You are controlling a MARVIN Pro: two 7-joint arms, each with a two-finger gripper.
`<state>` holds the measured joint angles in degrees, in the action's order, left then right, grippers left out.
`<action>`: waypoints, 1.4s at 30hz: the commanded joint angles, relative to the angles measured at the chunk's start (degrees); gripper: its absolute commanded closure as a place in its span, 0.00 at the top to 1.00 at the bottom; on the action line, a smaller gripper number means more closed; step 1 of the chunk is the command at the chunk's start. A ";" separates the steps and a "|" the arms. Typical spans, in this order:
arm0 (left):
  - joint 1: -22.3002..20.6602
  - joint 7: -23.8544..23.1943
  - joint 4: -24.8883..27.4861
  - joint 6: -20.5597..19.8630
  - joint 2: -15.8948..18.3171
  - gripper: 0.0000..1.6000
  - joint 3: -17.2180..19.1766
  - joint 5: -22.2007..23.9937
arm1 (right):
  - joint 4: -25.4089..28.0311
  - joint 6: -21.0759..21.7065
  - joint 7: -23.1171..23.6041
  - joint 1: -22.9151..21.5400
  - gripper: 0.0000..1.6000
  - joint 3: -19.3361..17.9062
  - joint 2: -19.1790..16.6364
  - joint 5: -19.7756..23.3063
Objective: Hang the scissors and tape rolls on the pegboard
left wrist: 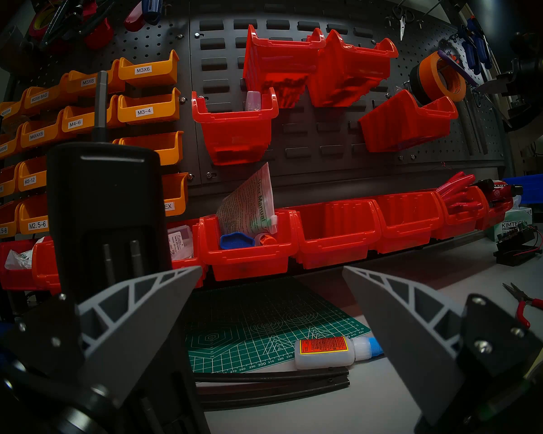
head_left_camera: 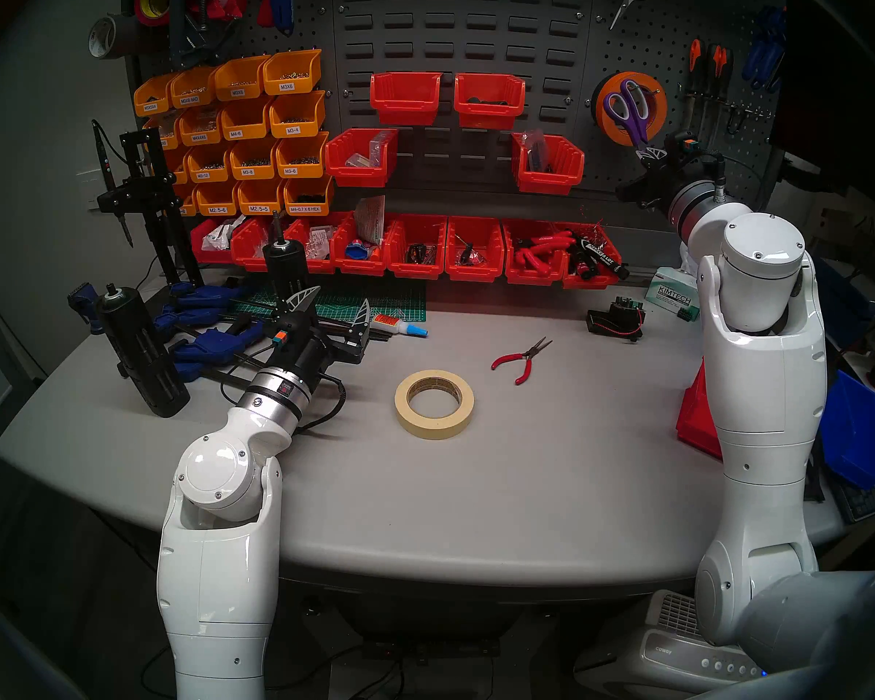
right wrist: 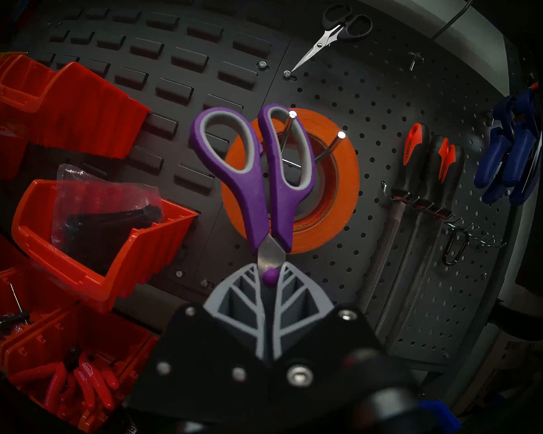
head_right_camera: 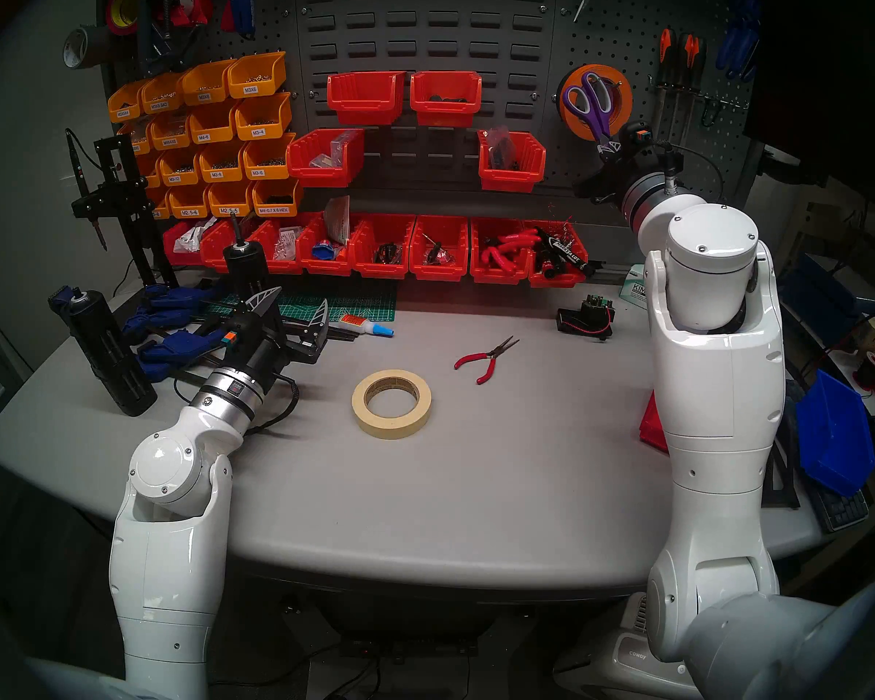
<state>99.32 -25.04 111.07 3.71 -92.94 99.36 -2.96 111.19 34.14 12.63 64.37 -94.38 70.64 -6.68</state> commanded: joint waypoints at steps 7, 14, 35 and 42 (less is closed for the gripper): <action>-0.03 0.01 -0.03 0.50 0.01 1.00 -0.02 0.00 | -0.45 0.36 0.03 -2.83 0.00 0.42 -0.58 -0.28; -0.03 0.01 -0.03 0.51 0.01 1.00 -0.02 0.00 | -0.38 0.17 0.03 -2.14 0.00 -0.09 -0.52 -0.01; -0.03 0.01 -0.01 0.44 0.01 1.00 -0.02 0.00 | 5.81 0.82 3.30 2.11 0.94 -2.83 -0.54 2.96; -0.03 0.00 0.01 0.36 0.01 1.00 -0.02 0.00 | 11.41 2.25 6.91 5.69 1.00 -6.19 0.59 7.67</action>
<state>99.32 -25.04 111.07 3.71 -92.94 99.36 -2.97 116.09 35.46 17.24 67.81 -97.48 70.51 -2.40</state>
